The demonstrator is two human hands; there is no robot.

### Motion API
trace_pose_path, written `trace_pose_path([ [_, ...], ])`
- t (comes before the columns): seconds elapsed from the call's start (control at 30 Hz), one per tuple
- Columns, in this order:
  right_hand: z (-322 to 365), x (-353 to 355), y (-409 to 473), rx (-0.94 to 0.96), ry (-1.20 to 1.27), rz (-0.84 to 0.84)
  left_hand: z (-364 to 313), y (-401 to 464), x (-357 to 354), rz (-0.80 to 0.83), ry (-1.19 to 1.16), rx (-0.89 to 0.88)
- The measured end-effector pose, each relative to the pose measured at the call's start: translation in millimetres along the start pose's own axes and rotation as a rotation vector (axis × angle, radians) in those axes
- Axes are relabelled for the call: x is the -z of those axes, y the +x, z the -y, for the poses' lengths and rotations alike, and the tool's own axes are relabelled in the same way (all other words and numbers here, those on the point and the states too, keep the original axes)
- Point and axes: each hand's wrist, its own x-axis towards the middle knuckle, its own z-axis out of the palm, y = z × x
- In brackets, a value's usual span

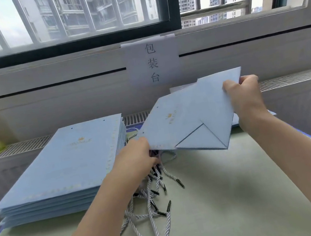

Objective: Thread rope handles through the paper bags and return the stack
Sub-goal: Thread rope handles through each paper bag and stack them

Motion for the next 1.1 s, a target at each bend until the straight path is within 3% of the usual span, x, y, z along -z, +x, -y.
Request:
trace_pose_path([
  [0.07,1.8,1.1,0.7,0.032,-0.071,-0.076,0.3,-1.2,-1.9,0.028,0.040,0.005],
  [0.2,6.9,8.2,-0.5,0.295,-0.320,-0.130,-1.1,-3.1,-3.6,0.023,0.127,-0.006],
  [0.33,-1.8,-0.7,-3.7,0.340,-0.502,0.131,-4.3,-5.9,-7.2,-0.067,0.116,-0.010],
  [0.43,-25.6,-11.1,-12.1,0.364,-0.894,0.417,-6.3,-7.9,-8.0,-0.134,0.104,0.021],
  [0.53,-51.8,-11.1,-13.7,0.290,-1.258,0.492,-8.8,-7.4,-8.2,-0.180,0.075,0.044],
  [0.8,-66.0,5.2,7.0,0.221,-1.348,0.424,-16.0,-10.3,-8.4,-0.268,-0.035,-0.011],
  [0.97,-63.9,12.0,10.6,0.195,-1.263,0.428,-18.1,-9.9,-10.7,-0.254,-0.058,-0.036],
  [1.1,-44.2,19.7,12.1,0.164,-1.367,0.298,-17.9,-8.8,-10.1,-0.268,-0.035,0.010],
])
